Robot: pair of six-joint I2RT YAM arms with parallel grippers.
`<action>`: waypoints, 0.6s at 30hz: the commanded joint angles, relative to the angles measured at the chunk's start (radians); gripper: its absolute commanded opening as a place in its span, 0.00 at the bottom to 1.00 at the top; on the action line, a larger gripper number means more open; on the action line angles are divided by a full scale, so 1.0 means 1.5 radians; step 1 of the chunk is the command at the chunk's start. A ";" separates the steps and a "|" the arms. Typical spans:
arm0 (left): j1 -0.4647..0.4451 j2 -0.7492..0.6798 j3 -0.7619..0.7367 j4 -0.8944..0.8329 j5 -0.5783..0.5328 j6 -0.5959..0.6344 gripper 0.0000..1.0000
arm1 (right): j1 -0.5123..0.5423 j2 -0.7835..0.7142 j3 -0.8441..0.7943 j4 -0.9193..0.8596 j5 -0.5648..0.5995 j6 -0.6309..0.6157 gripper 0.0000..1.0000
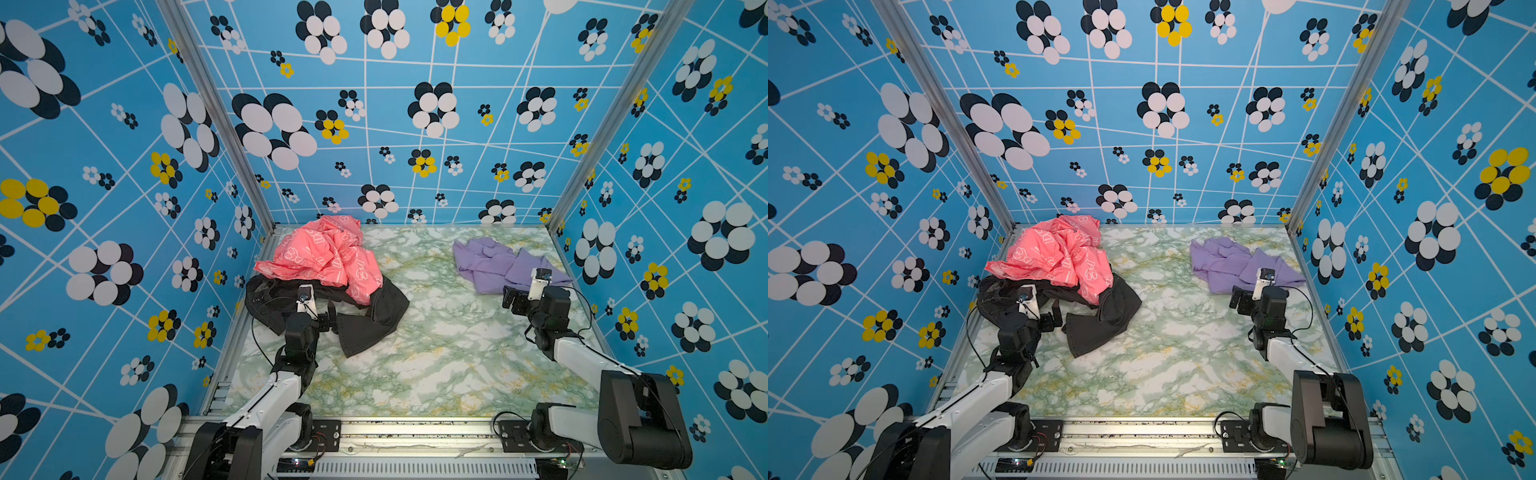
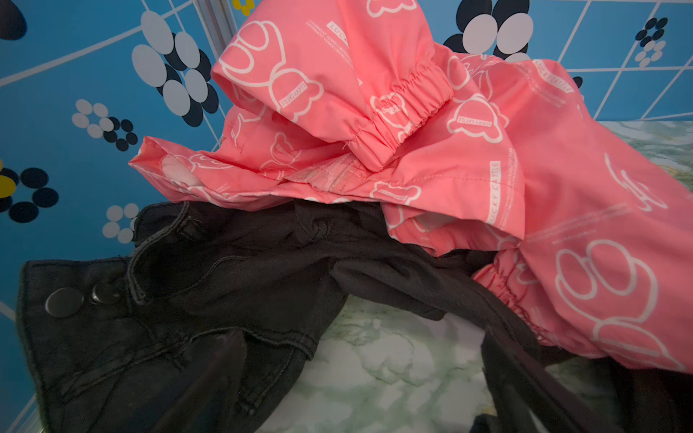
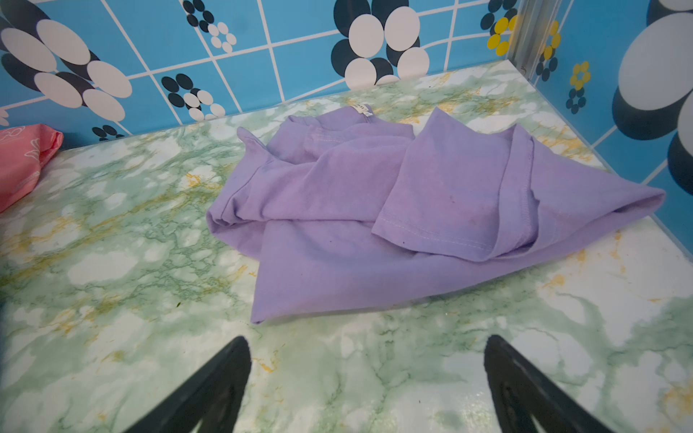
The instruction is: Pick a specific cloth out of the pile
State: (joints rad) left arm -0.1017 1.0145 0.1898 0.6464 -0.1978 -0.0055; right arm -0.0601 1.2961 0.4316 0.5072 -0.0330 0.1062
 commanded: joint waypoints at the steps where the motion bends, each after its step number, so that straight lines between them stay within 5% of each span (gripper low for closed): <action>1: 0.016 0.034 -0.011 0.100 0.028 0.013 0.99 | 0.009 0.029 -0.016 0.108 -0.008 -0.041 0.99; 13: 0.035 0.203 0.014 0.249 0.106 0.010 0.99 | 0.017 0.176 -0.063 0.340 -0.036 -0.065 0.99; 18: 0.037 0.288 0.033 0.300 0.140 0.024 0.99 | 0.017 0.164 -0.041 0.279 -0.032 -0.067 0.99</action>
State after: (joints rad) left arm -0.0578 1.4029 0.2111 1.0054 -0.0364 0.0063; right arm -0.0410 1.5482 0.3515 0.8913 -0.0696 0.0177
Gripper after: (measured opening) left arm 0.992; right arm 0.991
